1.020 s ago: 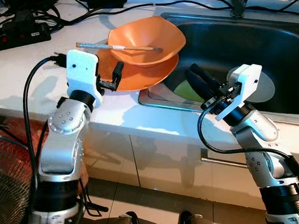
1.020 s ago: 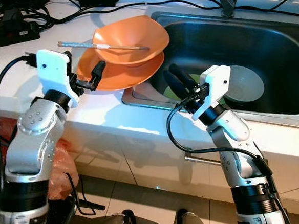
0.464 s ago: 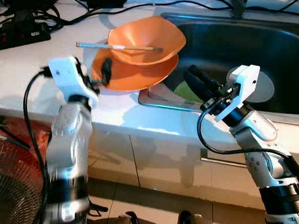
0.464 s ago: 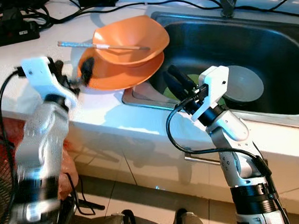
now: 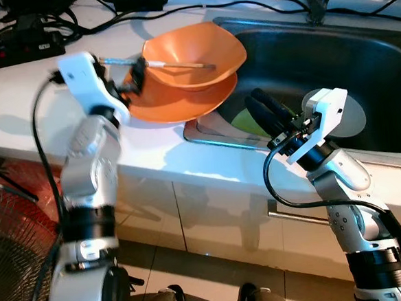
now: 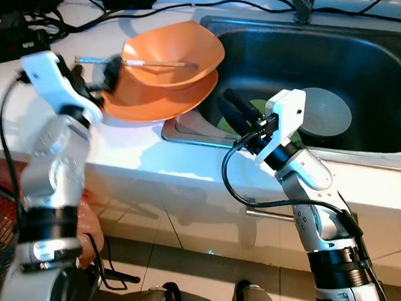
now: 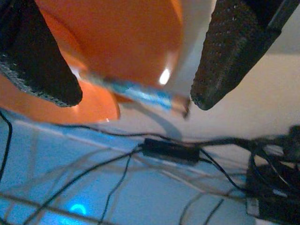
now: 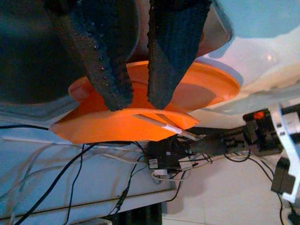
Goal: Kitchen organization
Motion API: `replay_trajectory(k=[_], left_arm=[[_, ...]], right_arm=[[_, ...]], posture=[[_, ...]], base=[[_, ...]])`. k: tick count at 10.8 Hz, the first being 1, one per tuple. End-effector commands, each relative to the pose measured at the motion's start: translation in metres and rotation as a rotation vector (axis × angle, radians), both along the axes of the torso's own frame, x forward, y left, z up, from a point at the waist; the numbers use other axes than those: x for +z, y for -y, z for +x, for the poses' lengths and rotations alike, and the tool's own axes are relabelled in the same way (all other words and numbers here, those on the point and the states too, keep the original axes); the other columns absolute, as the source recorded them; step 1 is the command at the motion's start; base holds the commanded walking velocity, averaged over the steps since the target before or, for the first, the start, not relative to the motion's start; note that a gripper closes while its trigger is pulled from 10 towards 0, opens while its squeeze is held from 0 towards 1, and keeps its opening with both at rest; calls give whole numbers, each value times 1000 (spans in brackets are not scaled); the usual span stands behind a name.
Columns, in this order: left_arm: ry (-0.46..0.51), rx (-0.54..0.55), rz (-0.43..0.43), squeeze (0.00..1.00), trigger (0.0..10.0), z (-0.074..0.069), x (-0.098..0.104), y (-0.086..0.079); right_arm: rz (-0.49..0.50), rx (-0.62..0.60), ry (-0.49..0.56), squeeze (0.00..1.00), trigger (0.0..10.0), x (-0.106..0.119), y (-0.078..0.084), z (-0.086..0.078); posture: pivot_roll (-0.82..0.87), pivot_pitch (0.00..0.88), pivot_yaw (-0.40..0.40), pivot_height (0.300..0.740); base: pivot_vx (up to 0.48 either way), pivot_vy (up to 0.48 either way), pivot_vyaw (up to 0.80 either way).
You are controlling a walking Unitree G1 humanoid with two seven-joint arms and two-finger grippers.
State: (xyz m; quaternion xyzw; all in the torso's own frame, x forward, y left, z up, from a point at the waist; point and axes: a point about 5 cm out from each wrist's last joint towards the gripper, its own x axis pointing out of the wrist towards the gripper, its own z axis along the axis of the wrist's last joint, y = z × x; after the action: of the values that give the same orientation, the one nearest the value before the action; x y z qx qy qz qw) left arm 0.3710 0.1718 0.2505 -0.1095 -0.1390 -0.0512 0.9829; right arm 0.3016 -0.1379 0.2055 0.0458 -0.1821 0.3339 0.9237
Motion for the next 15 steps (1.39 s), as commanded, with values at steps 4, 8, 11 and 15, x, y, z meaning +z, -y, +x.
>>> replay_trajectory(k=[4, 8, 11, 15], left_arm=[[12, 1, -26, 0, 10000, 14, 7, 0], [4, -30, -70, 0, 706, 21, 4, 6], [4, -36, -84, 0, 0, 23, 4, 6], [9, -56, -103, 0, 0, 24, 5, 7]], right_arm=[[3, 6, 4, 0, 10000, 1, -1, -4], [3, 11, 2, 0, 10000, 1, -2, -5], [3, 16, -5, 0, 10000, 0, -3, -5], [3, 16, -11, 0, 10000, -1, -5, -6]], posture=[[19, 148, 16, 740], [8, 153, 9, 740], [11, 163, 7, 740], [12, 176, 7, 740]], base=[[0, 0, 0], [0, 0, 0], [0, 0, 0], [0, 0, 0]])
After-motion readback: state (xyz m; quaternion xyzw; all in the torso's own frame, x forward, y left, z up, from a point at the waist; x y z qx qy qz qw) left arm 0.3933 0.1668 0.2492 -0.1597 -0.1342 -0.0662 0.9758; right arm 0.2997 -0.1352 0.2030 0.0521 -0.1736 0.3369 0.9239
